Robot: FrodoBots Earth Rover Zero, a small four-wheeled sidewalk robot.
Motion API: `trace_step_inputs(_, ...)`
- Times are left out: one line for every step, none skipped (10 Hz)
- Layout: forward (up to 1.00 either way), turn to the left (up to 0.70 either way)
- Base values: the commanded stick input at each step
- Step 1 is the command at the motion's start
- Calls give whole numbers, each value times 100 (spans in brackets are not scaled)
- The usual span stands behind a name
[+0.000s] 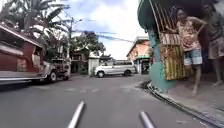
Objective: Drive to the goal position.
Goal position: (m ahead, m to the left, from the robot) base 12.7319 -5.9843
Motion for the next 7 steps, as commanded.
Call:
trace_step_inputs(100, 0)
trace_step_inputs(100, 0)
trace_step_inputs(100, 0)
trace_step_inputs(100, 0)
trace_step_inputs(100, 0)
trace_step_inputs(100, 0)
trace_step_inputs(100, 0)
